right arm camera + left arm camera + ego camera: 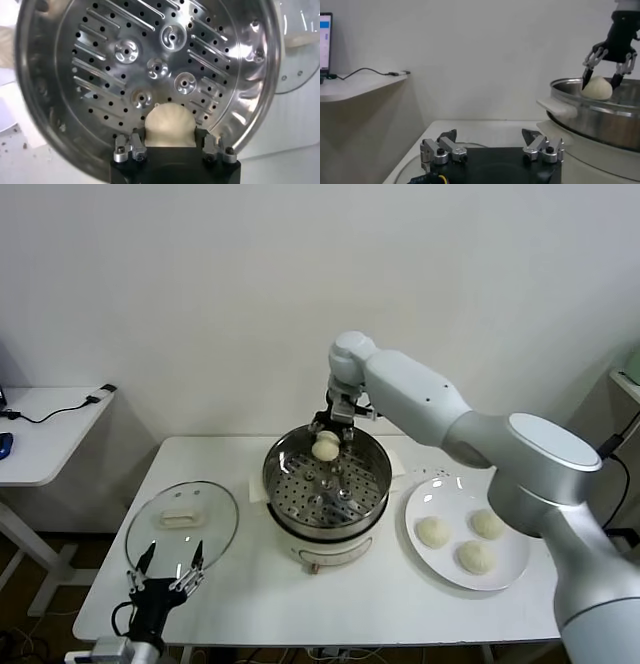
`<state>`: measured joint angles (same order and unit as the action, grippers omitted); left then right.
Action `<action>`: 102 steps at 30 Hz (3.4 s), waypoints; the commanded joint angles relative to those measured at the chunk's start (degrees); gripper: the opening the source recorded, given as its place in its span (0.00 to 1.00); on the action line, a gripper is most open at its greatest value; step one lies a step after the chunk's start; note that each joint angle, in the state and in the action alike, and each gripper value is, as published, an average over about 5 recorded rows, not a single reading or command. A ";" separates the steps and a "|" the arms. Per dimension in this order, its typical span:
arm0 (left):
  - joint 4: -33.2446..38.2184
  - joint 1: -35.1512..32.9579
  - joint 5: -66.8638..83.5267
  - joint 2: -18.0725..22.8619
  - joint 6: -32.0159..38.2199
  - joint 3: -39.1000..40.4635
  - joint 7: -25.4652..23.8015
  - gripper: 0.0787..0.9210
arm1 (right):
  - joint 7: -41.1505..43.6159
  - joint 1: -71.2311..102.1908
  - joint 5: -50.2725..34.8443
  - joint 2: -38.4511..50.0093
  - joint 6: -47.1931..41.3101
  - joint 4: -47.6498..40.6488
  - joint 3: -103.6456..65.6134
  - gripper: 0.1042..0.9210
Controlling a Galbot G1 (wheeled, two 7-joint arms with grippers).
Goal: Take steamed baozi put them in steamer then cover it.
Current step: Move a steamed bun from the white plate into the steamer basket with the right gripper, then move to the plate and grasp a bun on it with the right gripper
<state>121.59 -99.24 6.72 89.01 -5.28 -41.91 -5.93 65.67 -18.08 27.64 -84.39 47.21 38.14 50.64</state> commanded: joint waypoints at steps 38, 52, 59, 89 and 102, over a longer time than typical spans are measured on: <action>1.16 0.18 0.17 -1.66 -1.03 1.52 -0.65 0.88 | 3.56 -15.38 -45.80 37.16 -64.28 35.15 10.97 0.88; 2.84 -0.74 0.56 -2.14 -1.64 2.47 -1.14 0.88 | 15.88 -6.28 -31.56 52.80 -81.22 48.27 1.77 0.88; 2.53 -1.54 0.46 -2.29 -1.43 2.38 -1.14 0.88 | 13.24 8.16 -26.48 55.27 -80.93 50.48 -8.21 0.88; 0.58 -0.81 1.08 -2.20 -2.68 1.73 -1.98 0.88 | 3.82 33.57 -13.28 41.22 -67.13 37.91 -22.94 0.88; 0.37 -1.05 1.20 -2.28 -2.63 1.43 -1.99 0.88 | 2.50 34.46 -11.26 38.69 -65.36 34.79 -23.84 0.88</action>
<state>122.09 -100.23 7.88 86.72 -7.91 -40.44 -7.91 68.82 15.31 15.03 -44.67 -18.69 74.31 27.63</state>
